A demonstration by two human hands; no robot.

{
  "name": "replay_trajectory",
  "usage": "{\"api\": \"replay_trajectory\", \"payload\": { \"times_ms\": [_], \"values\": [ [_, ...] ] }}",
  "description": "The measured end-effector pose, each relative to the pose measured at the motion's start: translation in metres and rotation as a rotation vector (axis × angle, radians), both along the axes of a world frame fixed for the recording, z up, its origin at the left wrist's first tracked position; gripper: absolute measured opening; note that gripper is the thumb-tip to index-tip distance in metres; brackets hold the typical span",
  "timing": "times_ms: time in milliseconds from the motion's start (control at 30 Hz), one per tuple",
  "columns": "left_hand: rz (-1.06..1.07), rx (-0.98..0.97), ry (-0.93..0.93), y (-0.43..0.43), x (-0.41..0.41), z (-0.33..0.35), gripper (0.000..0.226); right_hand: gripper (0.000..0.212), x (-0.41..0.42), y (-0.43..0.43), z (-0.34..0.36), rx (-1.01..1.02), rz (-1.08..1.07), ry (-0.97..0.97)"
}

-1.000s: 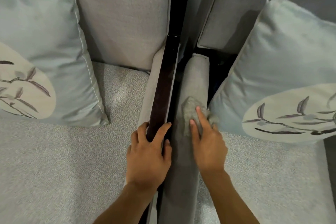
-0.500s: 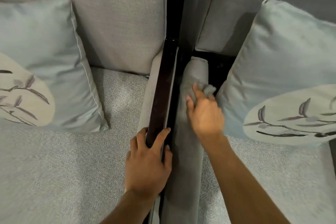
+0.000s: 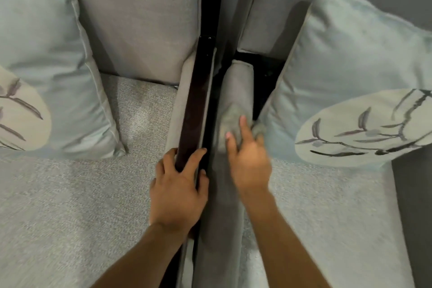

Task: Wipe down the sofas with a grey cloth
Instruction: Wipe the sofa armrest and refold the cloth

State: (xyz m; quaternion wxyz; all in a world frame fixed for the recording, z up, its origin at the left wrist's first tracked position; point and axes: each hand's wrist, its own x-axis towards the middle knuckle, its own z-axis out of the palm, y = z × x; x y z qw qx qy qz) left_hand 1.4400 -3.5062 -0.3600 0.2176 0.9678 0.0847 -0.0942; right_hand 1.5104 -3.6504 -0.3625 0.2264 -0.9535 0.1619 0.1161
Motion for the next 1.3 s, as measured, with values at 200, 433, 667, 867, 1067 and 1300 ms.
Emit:
{"api": "replay_trajectory", "payload": {
  "times_ms": [200, 433, 667, 867, 1067, 1300],
  "values": [
    [-0.009, 0.012, -0.010, -0.001, -0.001, 0.002, 0.050, 0.062, -0.144, 0.000, 0.015, 0.076, -0.029, 0.159],
    [-0.017, 0.008, -0.070, -0.002, -0.007, 0.000, 0.052, 0.066, -0.155, 0.009, 0.001, 0.171, -0.158, 0.025],
    [-0.119, 0.100, -0.102, -0.007, -0.055, 0.006, 0.059, 0.071, -0.311, 0.034, 0.003, 0.241, -0.201, 0.063],
    [-0.175, 0.267, -0.075, -0.019, -0.100, -0.003, 0.059, 0.064, -0.266, 0.017, -0.013, 0.345, -0.427, 0.029],
    [-0.194, 0.301, -0.108, -0.020, -0.095, -0.001, 0.065, 0.067, -0.269, 0.021, -0.007, 0.416, -0.413, 0.119],
    [-0.168, 0.321, -0.057, -0.021, -0.092, 0.002, 0.066, 0.064, -0.237, 0.001, -0.003, 0.356, -0.335, 0.140]
  ]
}}
